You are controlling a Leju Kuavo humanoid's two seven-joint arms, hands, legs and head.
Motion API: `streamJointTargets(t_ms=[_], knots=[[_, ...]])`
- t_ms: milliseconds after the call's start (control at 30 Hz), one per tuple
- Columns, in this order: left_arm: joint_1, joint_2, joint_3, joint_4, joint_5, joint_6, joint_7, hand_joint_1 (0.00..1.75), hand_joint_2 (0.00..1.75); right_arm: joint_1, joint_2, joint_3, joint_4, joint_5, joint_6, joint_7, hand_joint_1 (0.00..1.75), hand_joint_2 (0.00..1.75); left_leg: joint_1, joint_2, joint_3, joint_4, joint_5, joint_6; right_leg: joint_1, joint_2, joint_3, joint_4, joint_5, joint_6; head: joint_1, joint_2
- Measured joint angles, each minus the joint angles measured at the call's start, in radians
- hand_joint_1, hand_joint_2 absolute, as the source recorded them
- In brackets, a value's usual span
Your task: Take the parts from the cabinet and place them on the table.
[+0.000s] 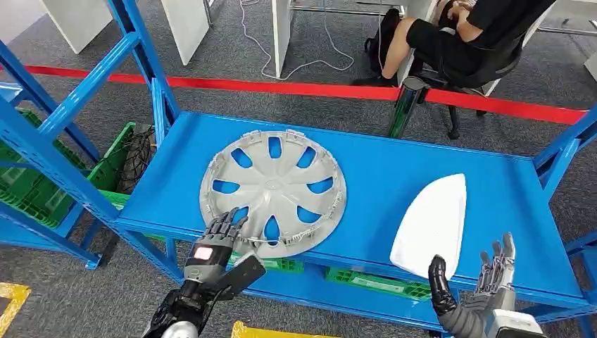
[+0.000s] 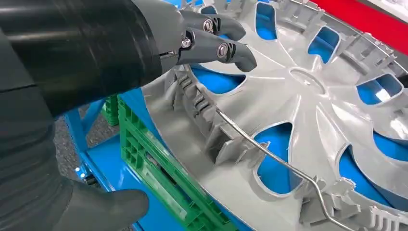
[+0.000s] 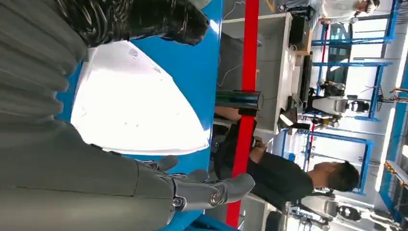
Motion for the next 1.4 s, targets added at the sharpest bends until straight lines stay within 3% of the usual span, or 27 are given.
streamJointTargets(t_ms=[800,867,967,1033,1400], knots=[[0.0,0.003,-0.001,0.002,0.0,0.0,0.0,0.0,1.75,0.0,0.0,0.0,0.004,0.0,0.0,0.0,0.0,1.75,0.0,0.0,0.0,0.0,0.0,0.0,0.0,0.0,0.0,0.0,0.0,0.0,0.0,0.0],[-0.009,-0.003,-0.004,0.006,-0.092,0.008,0.023,0.0,1.75,-0.004,0.0,0.0,0.005,0.0,0.0,0.0,0.0,1.75,0.0,0.0,0.0,0.0,0.0,0.0,0.0,0.0,-0.001,0.0,0.0,0.0,-0.001,0.0],[-0.075,-0.055,-0.018,0.074,-0.485,0.019,0.042,0.0,1.75,-0.04,0.0,0.002,0.015,0.001,0.0,0.0,0.0,1.75,0.0,-0.003,-0.001,0.0,0.001,0.001,-0.001,-0.001,0.0,0.0,0.001,0.002,0.001,0.0],[-0.089,-0.085,-0.024,0.114,-0.635,0.019,0.029,0.0,1.75,-0.051,0.0,0.003,0.02,0.002,0.0,0.003,0.0,1.75,-0.001,-0.003,0.0,0.0,0.001,0.001,-0.001,-0.001,0.0,0.0,0.001,0.003,0.003,0.0],[-0.117,-0.159,-0.023,0.222,-0.6,0.012,-0.003,0.0,1.75,-0.07,0.0,0.004,0.029,0.002,0.001,0.018,0.0,1.75,-0.002,-0.002,-0.001,0.0,0.001,0.001,-0.002,-0.001,0.0,0.0,0.001,0.003,0.002,0.0]])
